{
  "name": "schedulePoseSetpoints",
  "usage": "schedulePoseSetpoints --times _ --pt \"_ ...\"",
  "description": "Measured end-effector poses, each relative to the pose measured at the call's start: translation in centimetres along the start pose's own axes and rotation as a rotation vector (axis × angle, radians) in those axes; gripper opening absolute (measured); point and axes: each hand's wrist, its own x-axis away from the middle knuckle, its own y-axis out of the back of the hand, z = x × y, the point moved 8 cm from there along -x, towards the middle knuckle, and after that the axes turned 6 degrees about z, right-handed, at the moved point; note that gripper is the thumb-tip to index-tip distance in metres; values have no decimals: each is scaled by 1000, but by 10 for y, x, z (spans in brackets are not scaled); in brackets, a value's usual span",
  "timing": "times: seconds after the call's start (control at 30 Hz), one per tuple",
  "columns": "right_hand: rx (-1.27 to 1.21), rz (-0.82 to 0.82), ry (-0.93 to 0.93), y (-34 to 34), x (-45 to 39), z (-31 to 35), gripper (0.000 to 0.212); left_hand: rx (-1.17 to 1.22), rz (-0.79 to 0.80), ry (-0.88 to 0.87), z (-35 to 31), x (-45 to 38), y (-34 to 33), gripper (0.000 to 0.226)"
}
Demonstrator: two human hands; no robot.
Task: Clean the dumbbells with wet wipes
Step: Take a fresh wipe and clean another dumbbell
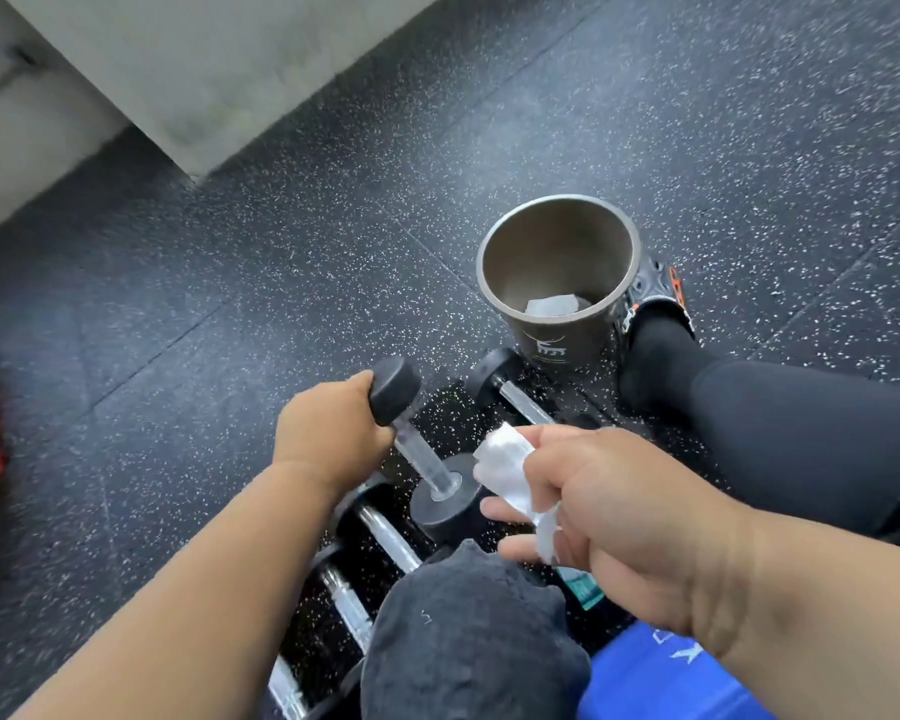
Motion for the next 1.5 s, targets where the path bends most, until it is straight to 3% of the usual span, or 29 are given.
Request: schedulePoseSetpoints --times 0.2,0.33,0.43,0.6,0.67,0.73,0.77,1.03,1.17,1.27,1.33,1.5 --pt "58 73 70 -13 15 4 44 -14 -294 82 15 89 135 18" --pt "56 75 143 -15 22 9 42 -4 -417 133 18 159 179 22" --pt "63 91 167 -20 25 7 39 38 -410 183 16 200 175 20" --pt "100 111 149 -26 31 -14 66 125 -215 257 -1 230 114 30" --pt "94 114 132 -24 28 -22 56 158 -149 271 -3 241 95 35" --pt "64 123 103 -26 23 -30 34 202 -148 271 3 248 91 44" --pt "37 128 96 -27 19 -34 34 229 -155 271 8 250 90 49" --pt "-143 307 44 -64 -2 -45 63 390 -207 182 27 246 86 62" --pt "-84 540 80 -96 -4 -42 80 418 -196 143 27 245 86 65" --pt "2 593 98 -117 -12 -51 80 412 -208 105 29 244 85 68" --pt "42 607 107 -125 -20 -61 73 412 -222 77 28 243 85 67" --pt "121 563 148 -127 -31 -72 27 386 -247 23 24 242 86 60"
